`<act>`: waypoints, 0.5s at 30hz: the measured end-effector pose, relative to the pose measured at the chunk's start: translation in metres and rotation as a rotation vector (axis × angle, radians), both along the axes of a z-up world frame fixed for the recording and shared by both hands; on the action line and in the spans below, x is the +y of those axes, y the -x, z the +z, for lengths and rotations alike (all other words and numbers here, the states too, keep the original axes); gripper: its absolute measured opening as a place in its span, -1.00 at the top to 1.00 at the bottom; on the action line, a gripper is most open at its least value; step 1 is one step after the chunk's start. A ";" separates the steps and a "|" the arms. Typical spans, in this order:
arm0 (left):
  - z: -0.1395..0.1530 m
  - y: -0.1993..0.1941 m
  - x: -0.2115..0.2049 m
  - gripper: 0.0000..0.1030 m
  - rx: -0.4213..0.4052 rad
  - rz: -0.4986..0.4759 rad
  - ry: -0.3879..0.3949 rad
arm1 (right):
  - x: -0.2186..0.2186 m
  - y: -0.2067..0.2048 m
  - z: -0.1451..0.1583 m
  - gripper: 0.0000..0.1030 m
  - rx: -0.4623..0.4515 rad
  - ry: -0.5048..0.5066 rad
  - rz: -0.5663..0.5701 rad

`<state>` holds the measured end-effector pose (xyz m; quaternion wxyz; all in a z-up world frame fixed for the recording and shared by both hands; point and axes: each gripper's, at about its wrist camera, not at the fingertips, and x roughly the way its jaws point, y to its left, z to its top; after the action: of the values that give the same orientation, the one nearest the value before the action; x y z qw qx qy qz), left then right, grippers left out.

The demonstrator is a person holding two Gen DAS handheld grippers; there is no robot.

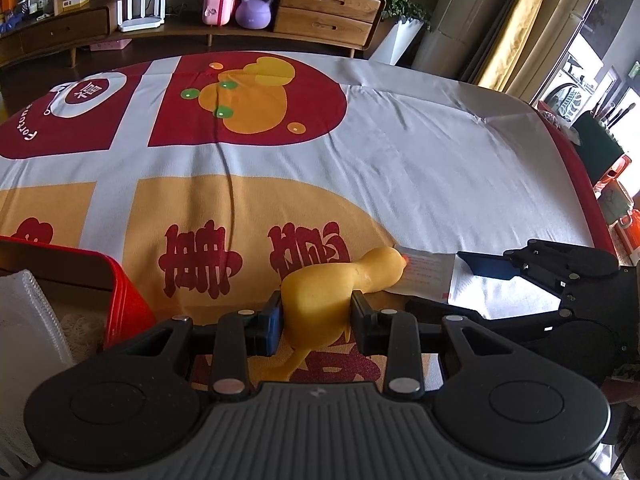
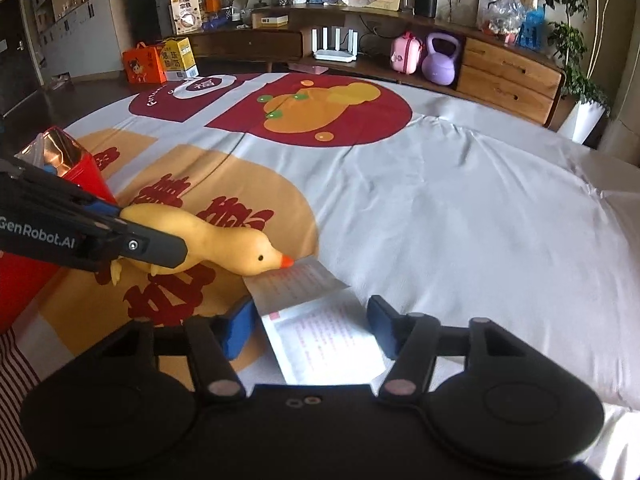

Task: Organize soft objects
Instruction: 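Carry the duck with the left tool while the right tool carries the paper packet over the tin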

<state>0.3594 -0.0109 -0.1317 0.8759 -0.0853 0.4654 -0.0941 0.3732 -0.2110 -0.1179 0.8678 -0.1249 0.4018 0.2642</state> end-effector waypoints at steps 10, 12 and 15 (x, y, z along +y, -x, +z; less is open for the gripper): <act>0.011 0.012 0.002 0.35 -0.017 0.013 0.012 | -0.004 0.021 0.017 0.15 -0.002 -0.022 -0.031; 0.016 0.017 0.004 0.39 -0.023 0.015 0.025 | -0.003 0.029 0.023 0.15 -0.005 -0.024 -0.034; 0.024 0.027 0.005 0.41 -0.039 0.016 0.030 | -0.001 0.042 0.035 0.15 -0.015 -0.038 -0.026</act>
<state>0.3323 -0.0056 -0.1072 0.8842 -0.1004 0.4460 -0.0957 0.3308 -0.2119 -0.0830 0.8765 -0.1049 0.3917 0.2594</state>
